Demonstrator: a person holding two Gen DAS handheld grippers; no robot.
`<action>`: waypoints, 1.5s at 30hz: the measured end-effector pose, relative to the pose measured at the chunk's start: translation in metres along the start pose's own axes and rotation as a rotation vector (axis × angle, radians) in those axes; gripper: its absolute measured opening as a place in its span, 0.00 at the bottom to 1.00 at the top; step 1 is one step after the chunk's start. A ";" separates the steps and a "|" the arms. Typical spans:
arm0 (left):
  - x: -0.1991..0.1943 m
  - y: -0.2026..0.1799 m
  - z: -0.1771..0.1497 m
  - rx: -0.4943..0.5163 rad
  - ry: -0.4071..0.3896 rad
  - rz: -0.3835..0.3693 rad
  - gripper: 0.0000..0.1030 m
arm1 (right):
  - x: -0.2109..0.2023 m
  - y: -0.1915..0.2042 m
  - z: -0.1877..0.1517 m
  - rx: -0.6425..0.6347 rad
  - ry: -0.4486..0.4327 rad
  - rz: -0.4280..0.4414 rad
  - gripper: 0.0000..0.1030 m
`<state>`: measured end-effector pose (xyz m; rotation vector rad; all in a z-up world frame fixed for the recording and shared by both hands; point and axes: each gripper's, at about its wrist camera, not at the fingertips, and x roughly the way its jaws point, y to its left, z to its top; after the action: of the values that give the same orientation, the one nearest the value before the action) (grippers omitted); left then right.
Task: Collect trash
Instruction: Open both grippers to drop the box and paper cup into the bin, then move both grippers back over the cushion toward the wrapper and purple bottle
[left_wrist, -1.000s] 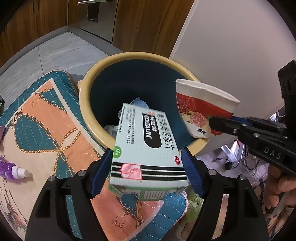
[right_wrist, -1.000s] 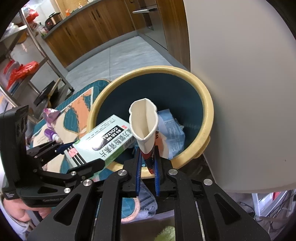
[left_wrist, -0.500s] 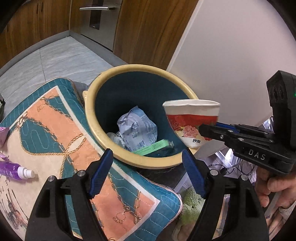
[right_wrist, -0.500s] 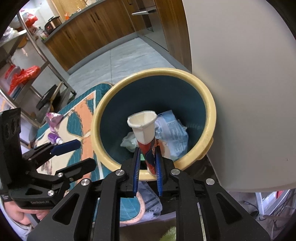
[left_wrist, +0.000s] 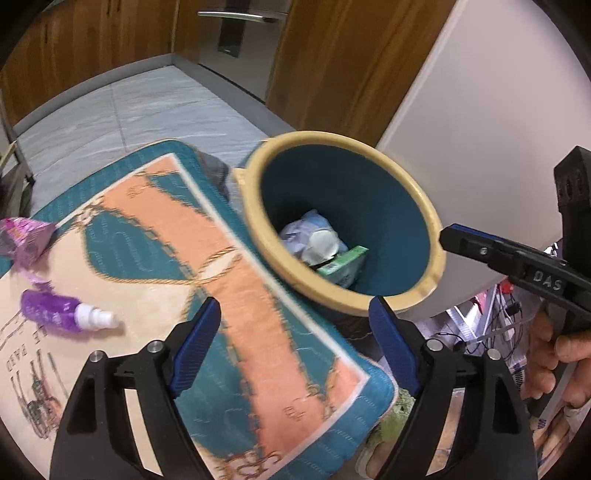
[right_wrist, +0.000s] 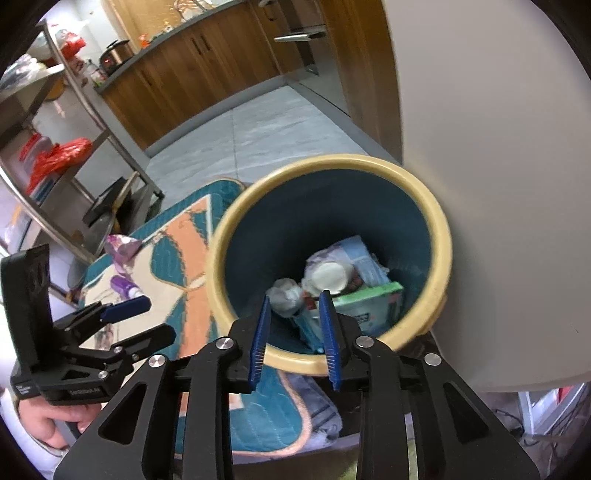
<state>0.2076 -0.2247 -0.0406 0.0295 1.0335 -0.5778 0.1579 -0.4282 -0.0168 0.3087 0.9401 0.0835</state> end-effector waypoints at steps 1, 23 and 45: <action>-0.003 0.005 -0.002 -0.010 -0.002 0.011 0.81 | 0.000 0.005 0.001 -0.007 -0.004 0.009 0.34; -0.086 0.137 -0.010 -0.205 -0.017 0.167 0.88 | 0.024 0.113 0.006 -0.232 0.063 0.146 0.49; -0.066 0.261 0.031 -0.346 -0.019 0.195 0.85 | 0.095 0.238 0.030 -0.561 0.240 0.230 0.55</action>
<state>0.3286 0.0174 -0.0338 -0.1776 1.0863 -0.2171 0.2532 -0.1886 -0.0043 -0.1189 1.0732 0.5946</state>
